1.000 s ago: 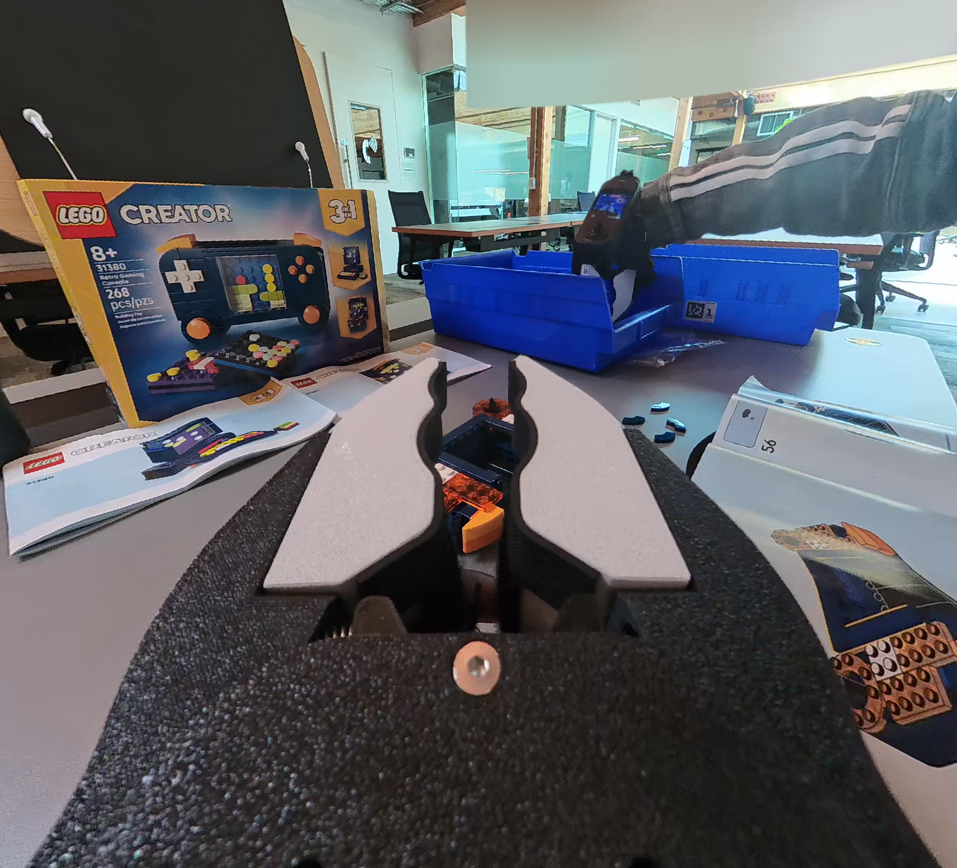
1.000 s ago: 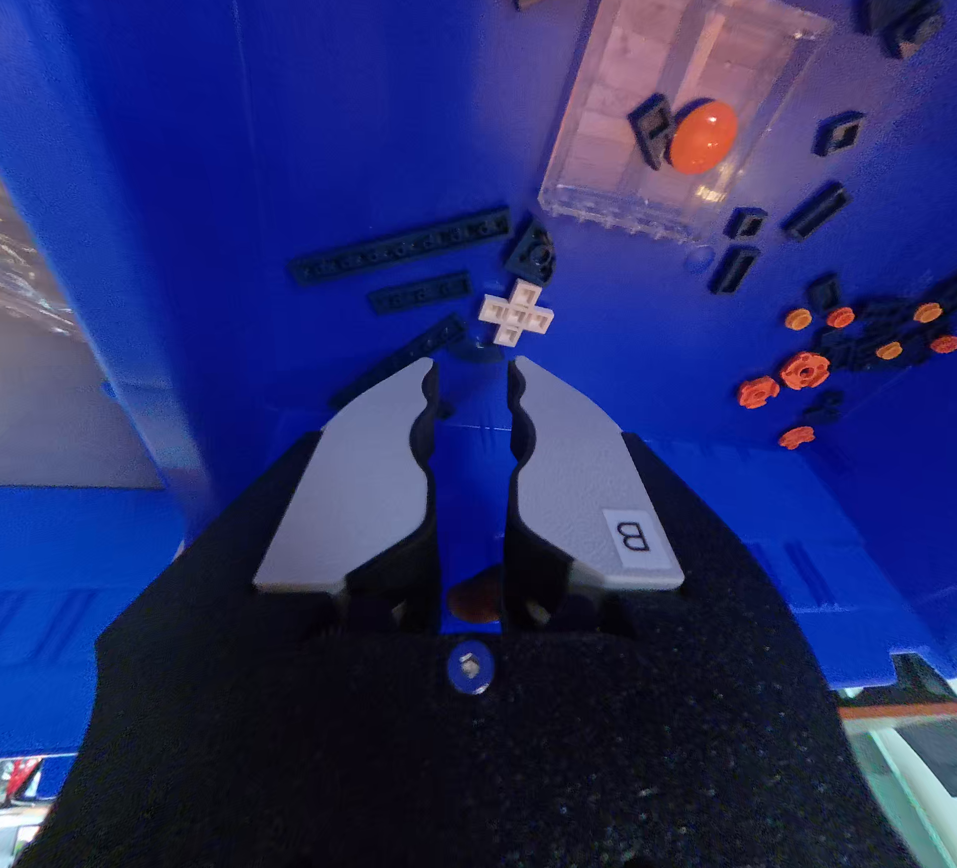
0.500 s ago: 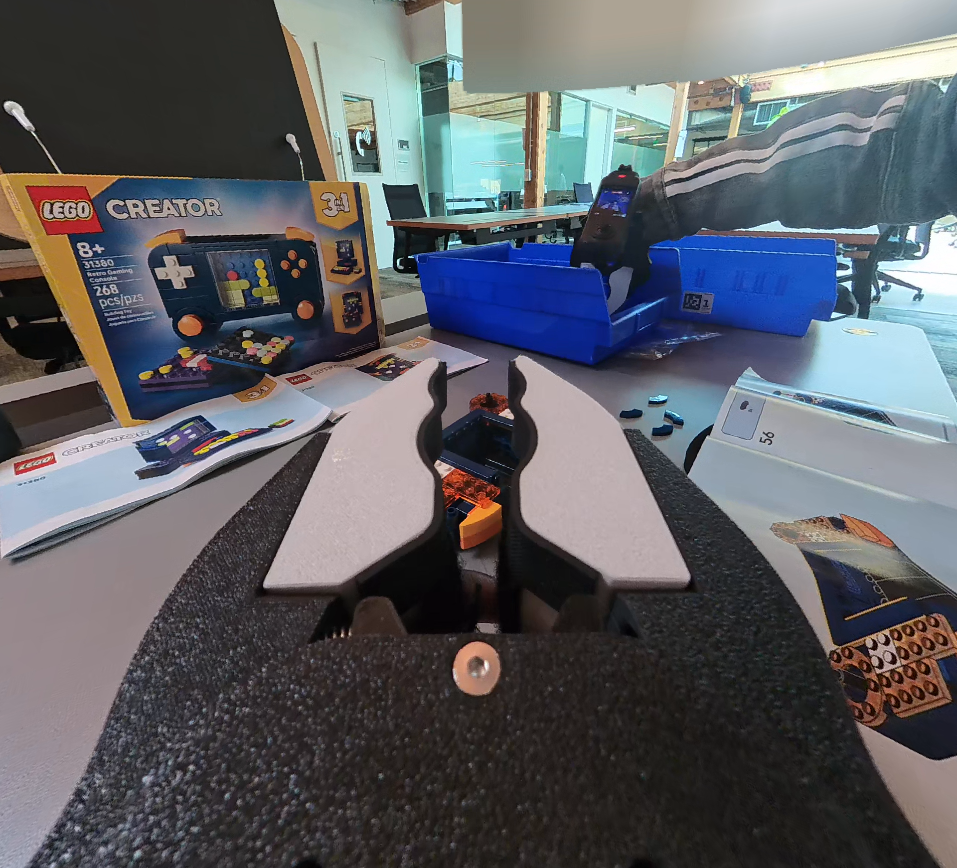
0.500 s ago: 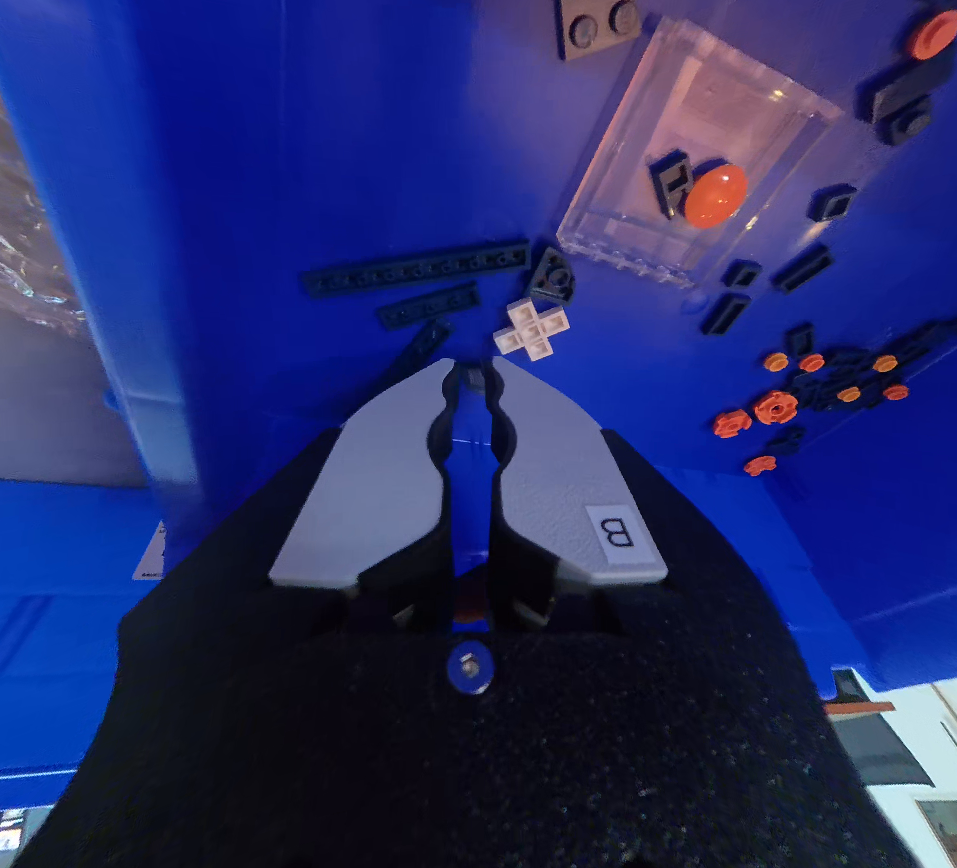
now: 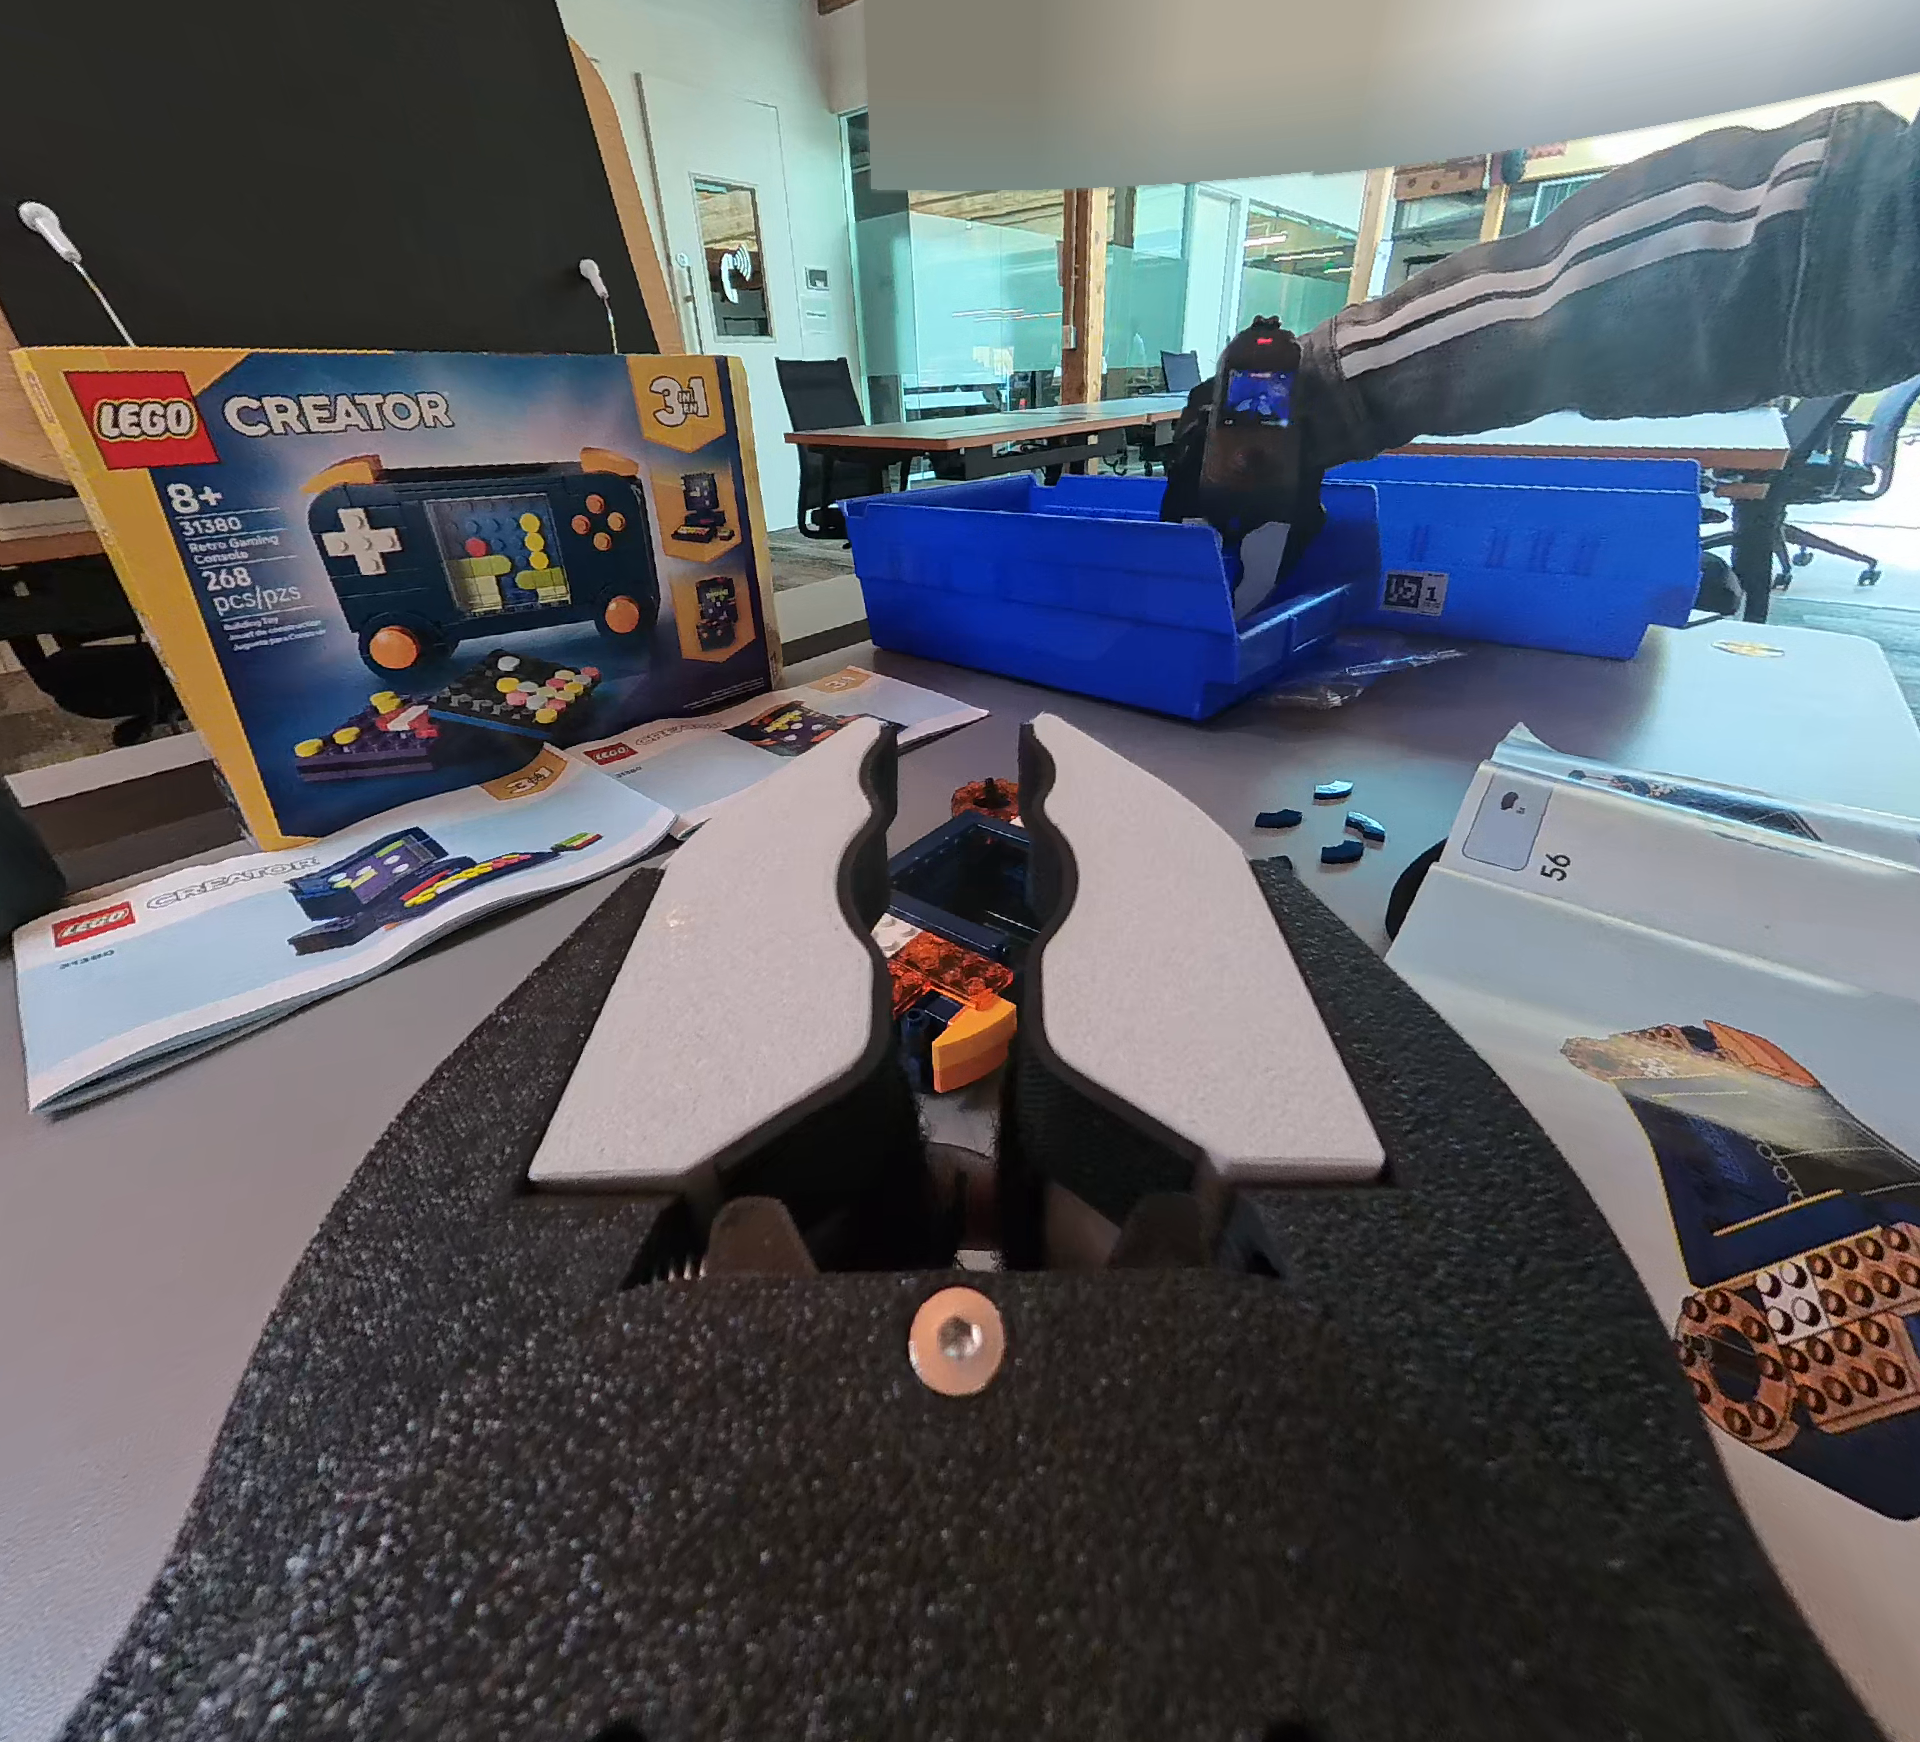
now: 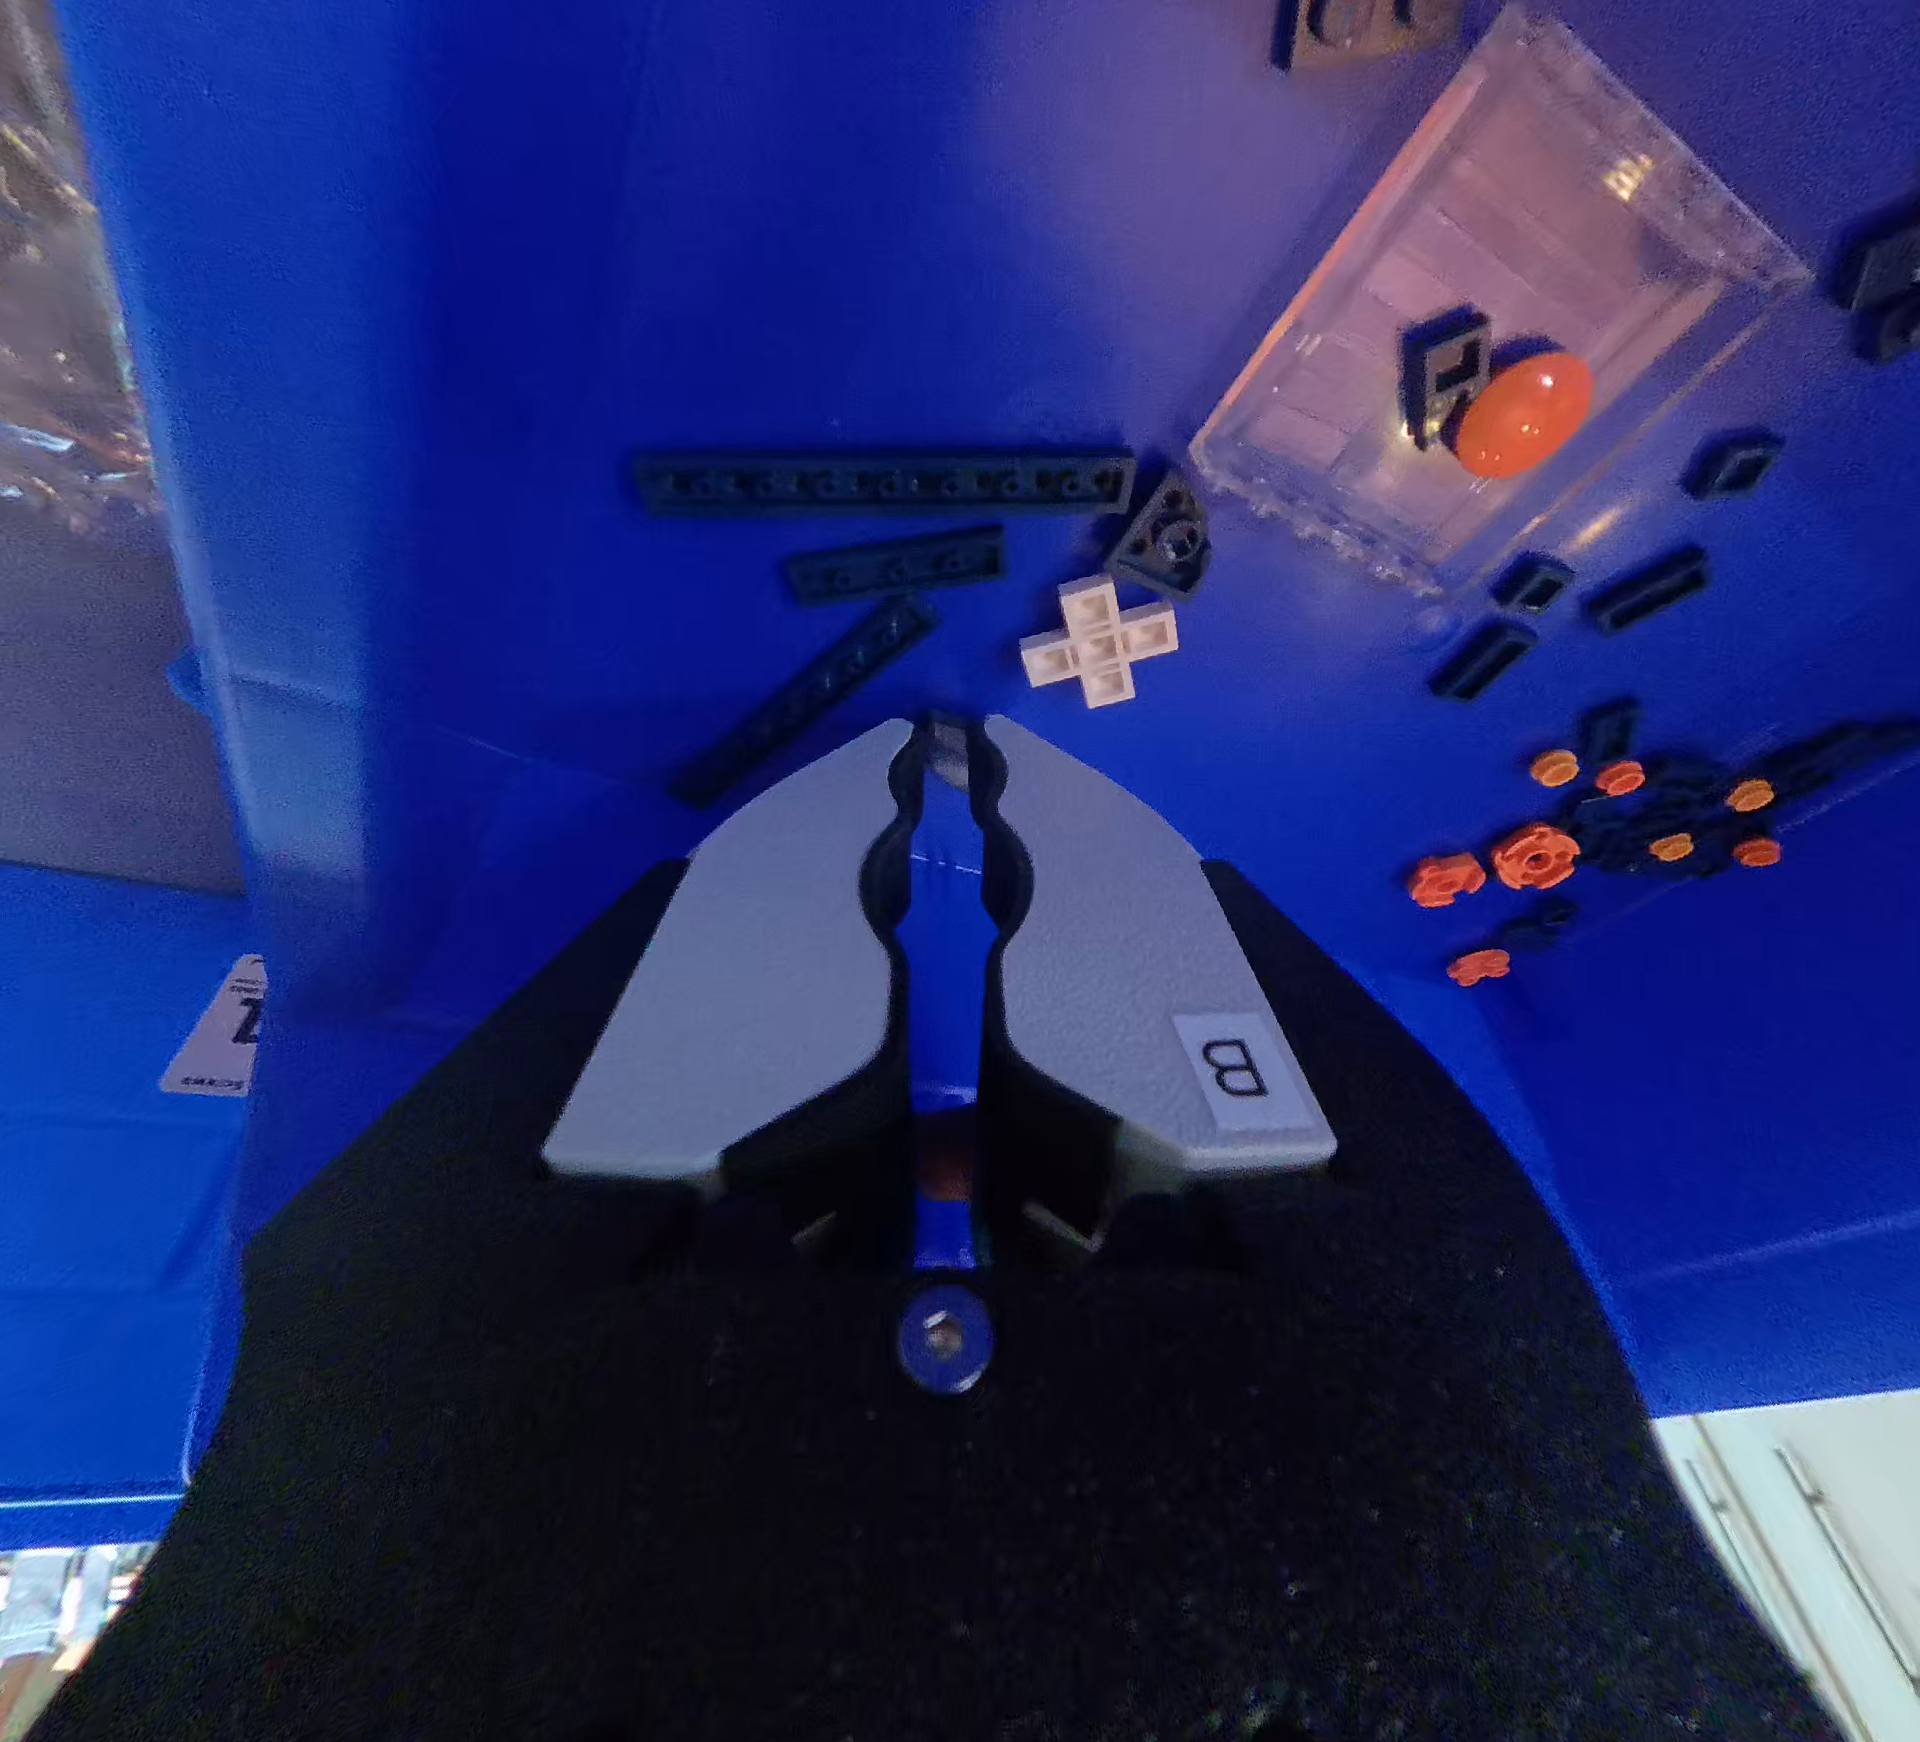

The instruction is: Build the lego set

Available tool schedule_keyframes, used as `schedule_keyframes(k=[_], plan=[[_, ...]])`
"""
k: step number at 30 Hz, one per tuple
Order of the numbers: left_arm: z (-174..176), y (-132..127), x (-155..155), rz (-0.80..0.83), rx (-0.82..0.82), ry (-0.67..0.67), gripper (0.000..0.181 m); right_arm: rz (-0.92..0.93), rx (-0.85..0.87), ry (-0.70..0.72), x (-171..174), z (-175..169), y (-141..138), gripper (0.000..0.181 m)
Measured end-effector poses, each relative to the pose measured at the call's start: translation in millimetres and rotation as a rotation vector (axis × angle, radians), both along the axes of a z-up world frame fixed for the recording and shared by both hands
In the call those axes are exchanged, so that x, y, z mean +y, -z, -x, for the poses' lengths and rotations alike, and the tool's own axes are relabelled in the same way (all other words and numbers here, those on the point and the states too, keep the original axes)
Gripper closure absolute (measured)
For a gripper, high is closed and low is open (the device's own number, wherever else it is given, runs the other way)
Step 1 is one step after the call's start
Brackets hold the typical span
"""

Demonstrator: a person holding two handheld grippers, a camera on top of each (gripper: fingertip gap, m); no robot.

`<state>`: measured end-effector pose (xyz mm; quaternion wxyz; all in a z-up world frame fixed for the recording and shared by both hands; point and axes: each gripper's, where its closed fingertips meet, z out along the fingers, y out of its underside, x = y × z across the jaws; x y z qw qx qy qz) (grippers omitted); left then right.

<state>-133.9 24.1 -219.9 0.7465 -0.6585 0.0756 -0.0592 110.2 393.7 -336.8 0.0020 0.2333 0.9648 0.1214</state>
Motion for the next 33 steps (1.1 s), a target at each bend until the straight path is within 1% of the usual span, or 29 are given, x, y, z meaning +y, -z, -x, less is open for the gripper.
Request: schedule_keyframes(k=[6, 8, 10, 12, 13, 15, 17, 19, 20, 22, 25, 27, 30, 33], plan=[[-0.5, -0.9, -0.4, -0.006, 0.002, 0.003, 0.16, 0.0, 0.009, 0.051, 1.3, 1.1, -4.2, 0.174], [-0.7, -1.6, -0.6, -0.009, -0.001, 0.006, 0.16, 0.008, 0.039, 0.08, -2.2, 4.6, -12.6, 0.174], [-0.8, -1.5, -0.4, -0.008, -0.005, 0.007, 0.16, 0.027, 0.111, 0.102, -15.0, 14.8, -31.8, 0.174], [-1.8, -1.3, 0.0, -0.007, -0.006, 0.013, 0.16, 0.096, 0.221, 0.102, -49.0, 32.2, -60.0, 0.174], [-2.2, -1.1, 0.2, -0.005, -0.006, 0.015, 0.16, 0.151, 0.27, 0.088, -74.7, 40.7, -74.5, 0.174], [-3.0, -0.8, 0.7, -0.003, -0.006, 0.02, 0.16, 0.296, 0.338, 0.017, -136.4, 52.2, -97.9, 0.174], [-4.3, -1.1, 0.6, -0.004, -0.009, 0.026, 0.16, 0.385, 0.361, -0.046, -188.0, 55.9, -107.9, 0.174], [-5.1, -1.7, 0.1, -0.006, -0.006, 0.028, 0.16, 0.388, 0.349, -0.069, -216.9, 54.7, -103.0, 0.174], [-5.4, -2.2, -0.1, -0.009, -0.005, 0.028, 0.16, 0.391, 0.336, -0.058, -226.5, 53.2, -96.3, 0.174], [-6.6, -3.8, -0.8, -0.015, -0.007, 0.033, 0.16, 0.387, 0.296, 0.012, -236.3, 48.6, -76.2, 0.174], [-7.6, -4.8, -1.3, -0.019, -0.009, 0.038, 0.16, 0.342, 0.248, 0.129, -233.8, 41.1, -43.6, 0.174], [-7.9, -5.1, -1.3, -0.02, -0.007, 0.039, 0.16, 0.336, 0.23, 0.232, -231.6, 38.4, -28.5, 0.174], [-8.1, -5.2, -1.5, -0.02, -0.006, 0.04, 0.16, 0.341, 0.205, 0.348, -231.4, 35.0, -15.9, 0.174], [-7.9, -4.9, -1.4, -0.018, -0.007, 0.039, 0.16, 0.318, 0.191, 0.387, -227.2, 33.7, -7.6, 0.174]])
